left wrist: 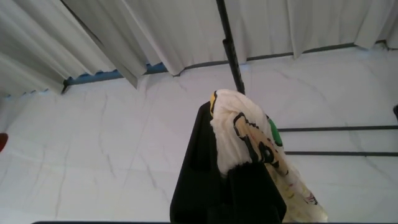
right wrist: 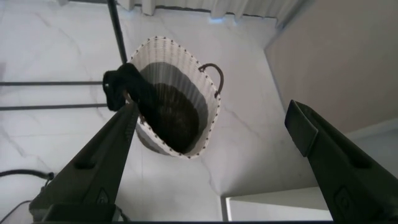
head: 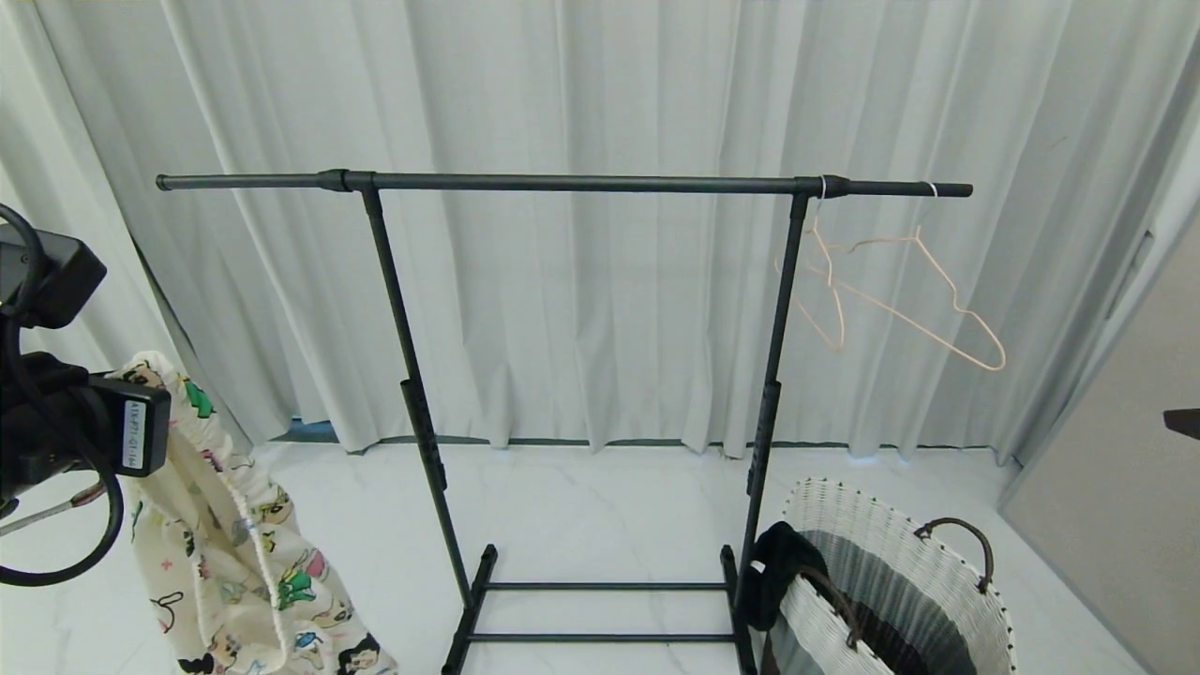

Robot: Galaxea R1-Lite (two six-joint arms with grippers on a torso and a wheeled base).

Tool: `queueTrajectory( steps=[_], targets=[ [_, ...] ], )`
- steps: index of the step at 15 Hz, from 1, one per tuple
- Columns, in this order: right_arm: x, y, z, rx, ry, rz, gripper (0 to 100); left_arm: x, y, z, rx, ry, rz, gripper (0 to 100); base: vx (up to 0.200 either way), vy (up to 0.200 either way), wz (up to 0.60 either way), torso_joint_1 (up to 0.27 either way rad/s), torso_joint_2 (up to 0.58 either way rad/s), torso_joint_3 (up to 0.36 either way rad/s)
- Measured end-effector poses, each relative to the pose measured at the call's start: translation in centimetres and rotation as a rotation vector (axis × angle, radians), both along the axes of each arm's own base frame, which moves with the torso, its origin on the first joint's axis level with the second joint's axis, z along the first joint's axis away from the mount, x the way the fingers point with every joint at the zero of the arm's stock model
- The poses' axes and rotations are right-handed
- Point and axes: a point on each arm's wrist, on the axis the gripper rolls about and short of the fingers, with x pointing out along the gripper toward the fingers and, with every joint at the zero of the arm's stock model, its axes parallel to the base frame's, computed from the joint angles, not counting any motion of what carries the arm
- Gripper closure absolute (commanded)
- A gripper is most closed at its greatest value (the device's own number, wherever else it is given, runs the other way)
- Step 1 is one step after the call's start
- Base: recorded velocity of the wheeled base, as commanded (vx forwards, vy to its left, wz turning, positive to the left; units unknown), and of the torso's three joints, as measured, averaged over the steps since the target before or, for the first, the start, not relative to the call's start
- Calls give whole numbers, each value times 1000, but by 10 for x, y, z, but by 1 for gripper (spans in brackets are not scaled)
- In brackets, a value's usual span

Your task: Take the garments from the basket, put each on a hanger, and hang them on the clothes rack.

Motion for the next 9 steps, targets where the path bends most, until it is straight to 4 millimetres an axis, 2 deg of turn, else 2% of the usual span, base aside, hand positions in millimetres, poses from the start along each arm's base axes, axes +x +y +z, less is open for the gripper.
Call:
queueTrajectory(
  steps=[1, 9],
  targets=[
    [0, 0, 0, -3, -3, 1, 0, 0, 0, -1, 1, 4, -1, 100, 0, 0, 0, 46, -100, -46],
    [-2, 0, 1, -7, -10, 32, 0, -3, 0, -7, 0, 20, -2, 100, 0, -200, 0, 12, -7, -7]
  ],
)
